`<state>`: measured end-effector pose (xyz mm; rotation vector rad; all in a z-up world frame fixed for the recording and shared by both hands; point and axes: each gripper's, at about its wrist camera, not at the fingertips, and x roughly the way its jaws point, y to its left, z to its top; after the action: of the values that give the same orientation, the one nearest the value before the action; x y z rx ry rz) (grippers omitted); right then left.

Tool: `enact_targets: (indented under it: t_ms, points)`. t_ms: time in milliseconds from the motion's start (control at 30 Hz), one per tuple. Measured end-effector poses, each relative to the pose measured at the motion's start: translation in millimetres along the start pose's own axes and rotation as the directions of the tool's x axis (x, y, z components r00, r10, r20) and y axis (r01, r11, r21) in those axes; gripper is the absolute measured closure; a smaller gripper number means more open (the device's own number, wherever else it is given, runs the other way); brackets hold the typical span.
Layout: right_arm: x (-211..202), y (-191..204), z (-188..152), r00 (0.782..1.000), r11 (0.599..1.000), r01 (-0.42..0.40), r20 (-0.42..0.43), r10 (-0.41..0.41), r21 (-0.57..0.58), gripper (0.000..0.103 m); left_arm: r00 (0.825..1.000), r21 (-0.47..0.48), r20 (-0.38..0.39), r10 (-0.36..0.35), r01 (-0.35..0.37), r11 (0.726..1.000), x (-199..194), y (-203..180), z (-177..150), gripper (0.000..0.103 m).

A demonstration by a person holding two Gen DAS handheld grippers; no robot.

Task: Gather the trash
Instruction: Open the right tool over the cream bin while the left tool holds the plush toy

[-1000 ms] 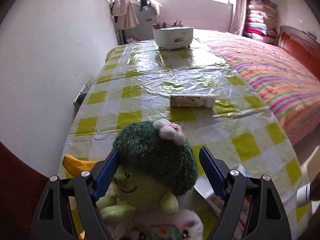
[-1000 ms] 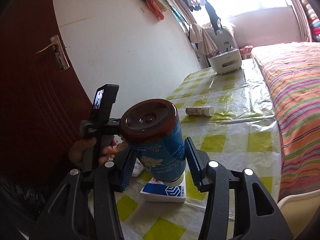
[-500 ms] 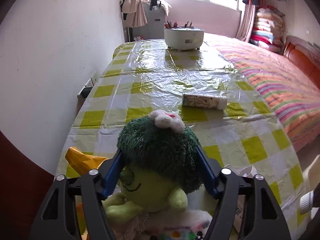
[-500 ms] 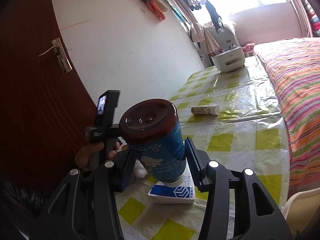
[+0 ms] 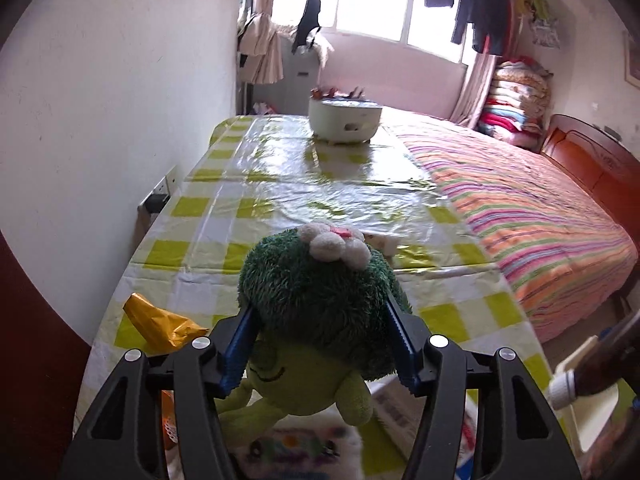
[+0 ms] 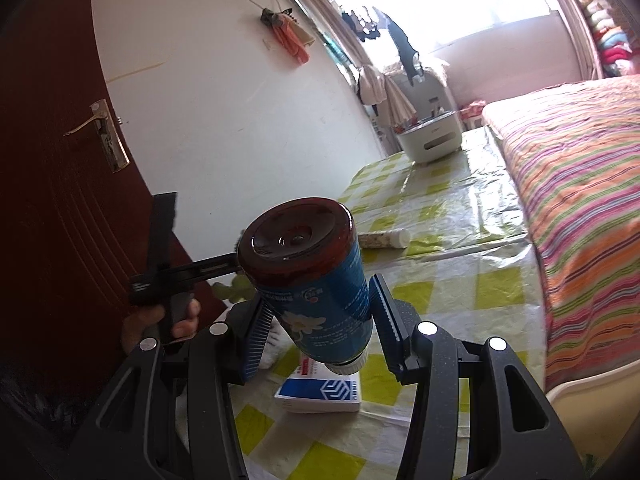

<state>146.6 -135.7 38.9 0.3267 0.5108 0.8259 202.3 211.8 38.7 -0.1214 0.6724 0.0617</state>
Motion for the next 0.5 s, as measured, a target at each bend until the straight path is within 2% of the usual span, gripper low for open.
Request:
enact_targets:
  t_ms: [200,500]
  points:
    - [-17.9,-11.6,1.7,0.997,0.998,0.050,0.049,-0.051,0.025,0.056,0.998,0.031,0.039,-0.058,0.057,0.998,-24.0,-32.9,-1.5,0.046]
    - [-55.0,-31.4,-6.7,0.979,0.985,0.146,0.128,-0.158,0.096,0.056,0.978,0.108,0.048,-0.202,0.196,0.975,-44.0,-100.3,-9.4,0.045]
